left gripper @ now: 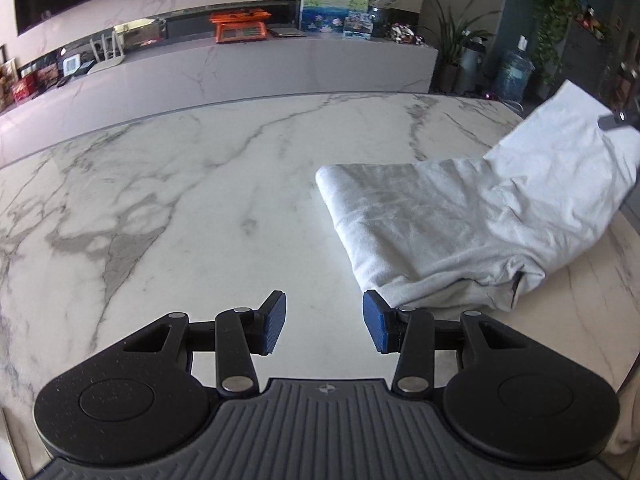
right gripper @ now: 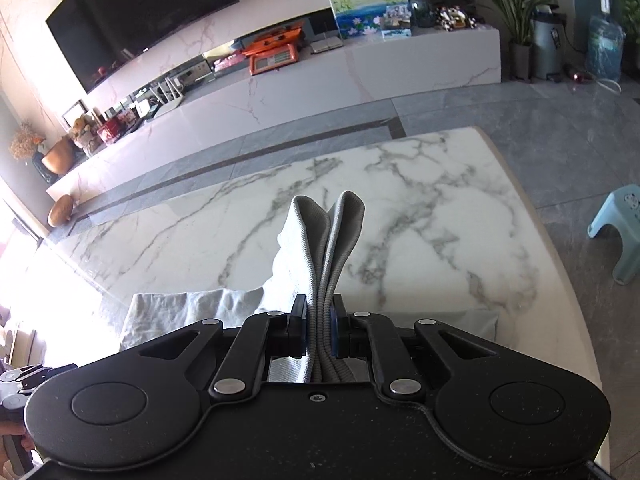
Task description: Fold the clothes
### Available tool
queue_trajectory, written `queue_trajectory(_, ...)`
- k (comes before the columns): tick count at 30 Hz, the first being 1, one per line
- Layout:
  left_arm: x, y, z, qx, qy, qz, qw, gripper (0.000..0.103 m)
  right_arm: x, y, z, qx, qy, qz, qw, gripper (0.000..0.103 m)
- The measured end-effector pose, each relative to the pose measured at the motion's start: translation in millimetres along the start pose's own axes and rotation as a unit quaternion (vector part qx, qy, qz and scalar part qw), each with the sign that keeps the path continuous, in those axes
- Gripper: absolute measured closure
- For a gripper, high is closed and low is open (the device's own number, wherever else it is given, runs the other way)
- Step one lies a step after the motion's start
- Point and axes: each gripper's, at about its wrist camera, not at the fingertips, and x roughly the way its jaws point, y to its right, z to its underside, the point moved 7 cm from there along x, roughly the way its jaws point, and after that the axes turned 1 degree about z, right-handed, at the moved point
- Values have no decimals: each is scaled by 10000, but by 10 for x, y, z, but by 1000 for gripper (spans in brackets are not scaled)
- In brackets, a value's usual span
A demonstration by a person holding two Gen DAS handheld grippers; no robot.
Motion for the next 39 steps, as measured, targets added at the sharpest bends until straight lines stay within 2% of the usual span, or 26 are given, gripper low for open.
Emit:
queue_trajectory(3,75,190,86,365,-91,80,9993,62,-23,-81,-29,-55,24,24,10000,94)
queue_trajectory(5,136,304,105,486,-14,-53,9988,62,-38,-113,-40,-58,38,22,10000,94)
queue_trajectory(11,228,448,8,436,216,-49,9988,62,-117,-218,-82,-119,77,62,9999,94)
queue_trajectory(12,230,471,-9,506,278,-108,9983,64,-131,-224,-88,-131,81,75,9999,94)
queue_trajectory(14,247,437,-17,491,269,-197,9982,83,-153,-223,-105,-150,92,103,9998,94)
queue_trajectory(17,271,381,-2,348,178,-277,9989,88,-183,-204,-131,-180,112,178,9996,94)
queue_trajectory(27,260,439,81,743,39,-356,9966,91,-435,41,-215,143,499,263,9983,95)
queue_trajectory(29,262,473,86,863,37,-384,9955,91,-380,141,-171,169,429,388,9982,95)
queue_trajectory(32,299,589,102,1373,20,-541,9890,87,-217,337,-20,240,266,643,9973,95)
queue_trajectory(35,335,695,124,1891,43,-796,9787,86,-151,452,85,421,260,637,9967,95)
queue_trajectory(39,368,746,118,2064,-13,-899,9743,87,-293,395,48,381,552,513,9964,95)
